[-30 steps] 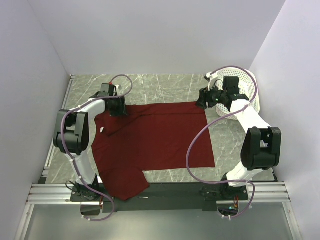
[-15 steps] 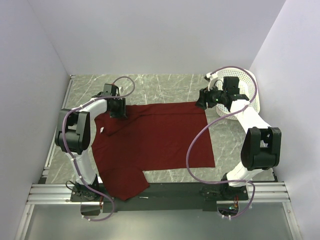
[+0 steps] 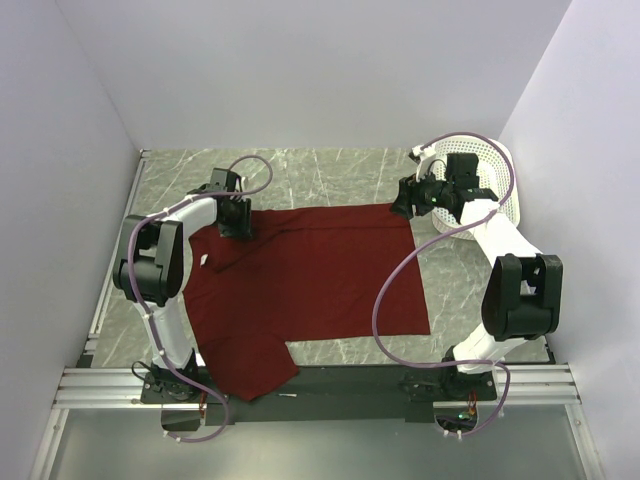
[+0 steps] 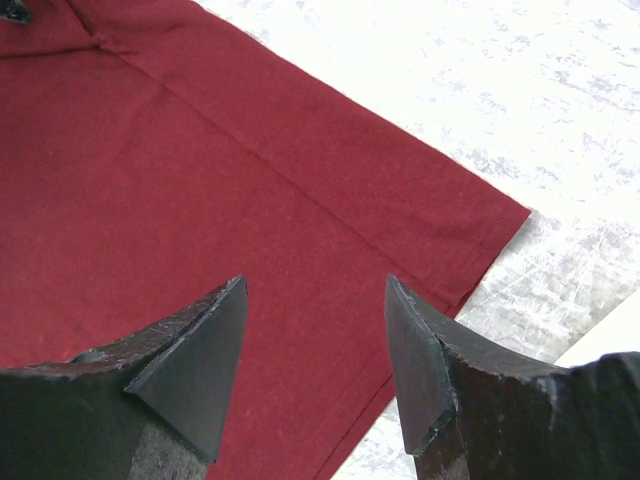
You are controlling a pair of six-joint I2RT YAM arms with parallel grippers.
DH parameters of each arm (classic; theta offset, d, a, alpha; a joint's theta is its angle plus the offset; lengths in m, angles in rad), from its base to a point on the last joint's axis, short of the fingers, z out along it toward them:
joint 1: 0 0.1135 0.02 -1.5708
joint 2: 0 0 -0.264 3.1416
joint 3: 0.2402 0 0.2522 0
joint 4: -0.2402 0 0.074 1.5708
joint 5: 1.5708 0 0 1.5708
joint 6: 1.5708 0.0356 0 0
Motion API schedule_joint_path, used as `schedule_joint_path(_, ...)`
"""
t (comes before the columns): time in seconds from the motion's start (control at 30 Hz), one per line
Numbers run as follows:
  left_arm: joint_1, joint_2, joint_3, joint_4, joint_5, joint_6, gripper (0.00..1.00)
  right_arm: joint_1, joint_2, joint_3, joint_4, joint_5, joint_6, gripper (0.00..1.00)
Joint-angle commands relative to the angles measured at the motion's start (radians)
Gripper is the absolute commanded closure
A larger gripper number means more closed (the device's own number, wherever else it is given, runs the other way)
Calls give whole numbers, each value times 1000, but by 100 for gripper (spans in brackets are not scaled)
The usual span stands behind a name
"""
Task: Fold and stack the t-shirts
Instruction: Fold the tshirt
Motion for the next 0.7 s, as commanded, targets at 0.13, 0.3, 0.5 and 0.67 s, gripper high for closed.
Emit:
schedule_joint_path(0.13,-5,-7,41,-9,-42,23,54,-6,-37,-2,16,-18,8,36)
schedule_joint_path(0.3,-4,10,64,-22,-42,26,54,-9,-37,-2,14,-18,8,36)
schedule_joint_path(0.5,-4,18,54,-19,-39,31,55,-8,-32,-2,14,-18,7,36)
schedule_joint_path(0.67,-4,25,58,-27,-19,34,66,-8,-37,-4,14,-18,7,36)
